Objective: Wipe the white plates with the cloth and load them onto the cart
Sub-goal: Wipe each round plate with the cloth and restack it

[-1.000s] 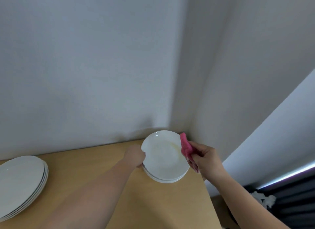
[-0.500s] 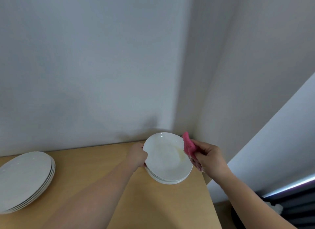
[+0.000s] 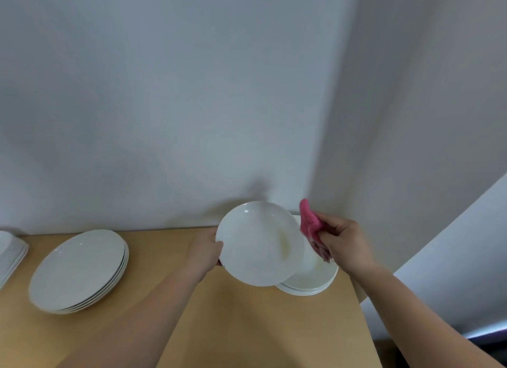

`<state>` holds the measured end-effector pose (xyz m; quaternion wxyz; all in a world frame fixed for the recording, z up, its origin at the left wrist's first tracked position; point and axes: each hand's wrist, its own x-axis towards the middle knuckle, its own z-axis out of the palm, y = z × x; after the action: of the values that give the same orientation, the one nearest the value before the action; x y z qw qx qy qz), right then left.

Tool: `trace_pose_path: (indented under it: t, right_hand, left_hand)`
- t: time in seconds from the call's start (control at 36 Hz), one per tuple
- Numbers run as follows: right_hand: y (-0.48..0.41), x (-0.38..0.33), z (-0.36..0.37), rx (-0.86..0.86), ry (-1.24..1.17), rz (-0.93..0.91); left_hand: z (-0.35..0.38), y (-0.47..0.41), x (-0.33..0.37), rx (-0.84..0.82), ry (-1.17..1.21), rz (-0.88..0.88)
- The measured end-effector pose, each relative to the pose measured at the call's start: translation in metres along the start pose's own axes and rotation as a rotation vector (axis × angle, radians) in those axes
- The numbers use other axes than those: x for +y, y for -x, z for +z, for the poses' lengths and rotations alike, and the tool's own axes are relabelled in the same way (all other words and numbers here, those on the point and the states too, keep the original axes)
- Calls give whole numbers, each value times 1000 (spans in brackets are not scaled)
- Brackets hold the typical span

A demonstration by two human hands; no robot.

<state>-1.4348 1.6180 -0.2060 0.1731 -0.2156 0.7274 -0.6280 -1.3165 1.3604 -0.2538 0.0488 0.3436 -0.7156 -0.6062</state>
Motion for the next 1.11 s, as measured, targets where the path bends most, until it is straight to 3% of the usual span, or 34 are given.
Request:
trace_pose_path:
  t: [0.33,0.53,0.83,1.11]
  right_hand:
    - [-10,-6,75,-86,19,7]
    - [-7,-1,115,-103,-89,61]
    - [7,12,156,-112,19,148]
    - [14,22,172,-106,62,221]
  left_hand:
    - [-84,8,-68,156,3,-68]
    - [-107,14,-103,247,-31,-119]
    - [-112,15,-138,249,-171,-127]
    - [-99,15,-146,204,-132,-172]
